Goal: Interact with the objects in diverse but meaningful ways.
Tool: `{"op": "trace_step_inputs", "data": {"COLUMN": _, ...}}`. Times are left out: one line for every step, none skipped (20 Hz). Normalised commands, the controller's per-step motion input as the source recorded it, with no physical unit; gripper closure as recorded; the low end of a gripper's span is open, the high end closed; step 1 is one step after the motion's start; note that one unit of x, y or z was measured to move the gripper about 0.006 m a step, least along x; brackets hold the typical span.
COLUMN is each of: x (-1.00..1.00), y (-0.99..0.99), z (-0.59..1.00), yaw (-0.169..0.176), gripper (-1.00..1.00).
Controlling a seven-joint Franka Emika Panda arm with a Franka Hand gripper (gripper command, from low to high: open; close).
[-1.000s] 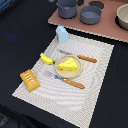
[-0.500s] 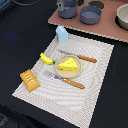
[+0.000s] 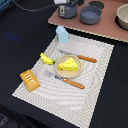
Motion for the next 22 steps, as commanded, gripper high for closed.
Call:
{"op": "trace_step_inputs", "data": {"x": -0.01, "y": -0.17, "z": -0.33, "yaw": 0.095, "gripper": -1.0}}
{"op": "trace_step_inputs", "data": {"x": -0.03, "y": -0.16, "z": -0.36, "yaw": 0.093, "gripper": -1.0}}
{"op": "trace_step_inputs", "data": {"x": -0.04, "y": -0.17, "z": -0.33, "yaw": 0.091, "gripper": -1.0}}
{"op": "trace_step_inputs", "data": {"x": 0.0, "y": -0.14, "z": -0.28, "yaw": 0.089, "gripper": -1.0}}
{"op": "trace_step_inputs", "data": {"x": 0.0, "y": -0.13, "z": -0.23, "yaw": 0.08, "gripper": -1.0}}
{"op": "trace_step_inputs", "data": {"x": 0.0, "y": -0.09, "z": -0.24, "yaw": 0.081, "gripper": -1.0}}
{"op": "trace_step_inputs", "data": {"x": 0.0, "y": -0.03, "z": -0.26, "yaw": 0.097, "gripper": -1.0}}
{"op": "trace_step_inputs", "data": {"x": 0.0, "y": 0.0, "z": -0.25, "yaw": 0.108, "gripper": -1.0}}
{"op": "trace_step_inputs", "data": {"x": -0.01, "y": 0.0, "z": -0.27, "yaw": 0.114, "gripper": -1.0}}
{"op": "trace_step_inputs", "data": {"x": -0.03, "y": 0.0, "z": -0.28, "yaw": 0.12, "gripper": -1.0}}
{"op": "trace_step_inputs", "data": {"x": -0.03, "y": 0.0, "z": -0.28, "yaw": 0.12, "gripper": -1.0}}
{"op": "trace_step_inputs", "data": {"x": -0.03, "y": 0.0, "z": -0.28, "yaw": 0.119, "gripper": -1.0}}
{"op": "trace_step_inputs", "data": {"x": -0.02, "y": 0.0, "z": -0.28, "yaw": 0.11, "gripper": -1.0}}
{"op": "trace_step_inputs", "data": {"x": -0.02, "y": 0.0, "z": -0.28, "yaw": 0.099, "gripper": -1.0}}
{"op": "trace_step_inputs", "data": {"x": 0.0, "y": 0.0, "z": -0.25, "yaw": 0.091, "gripper": -1.0}}
{"op": "trace_step_inputs", "data": {"x": 0.0, "y": 0.0, "z": -0.26, "yaw": 0.084, "gripper": -1.0}}
{"op": "trace_step_inputs", "data": {"x": 0.0, "y": -0.01, "z": -0.25, "yaw": 0.073, "gripper": -1.0}}
{"op": "trace_step_inputs", "data": {"x": 0.0, "y": -0.01, "z": -0.23, "yaw": 0.061, "gripper": -1.0}}
{"op": "trace_step_inputs", "data": {"x": 0.0, "y": 0.0, "z": -0.24, "yaw": 0.051, "gripper": -1.0}}
{"op": "trace_step_inputs", "data": {"x": 0.0, "y": 0.0, "z": -0.28, "yaw": 0.051, "gripper": -1.0}}
{"op": "trace_step_inputs", "data": {"x": 0.0, "y": 0.0, "z": -0.3, "yaw": 0.056, "gripper": -1.0}}
{"op": "trace_step_inputs", "data": {"x": 0.0, "y": 0.0, "z": -0.29, "yaw": 0.056, "gripper": -1.0}}
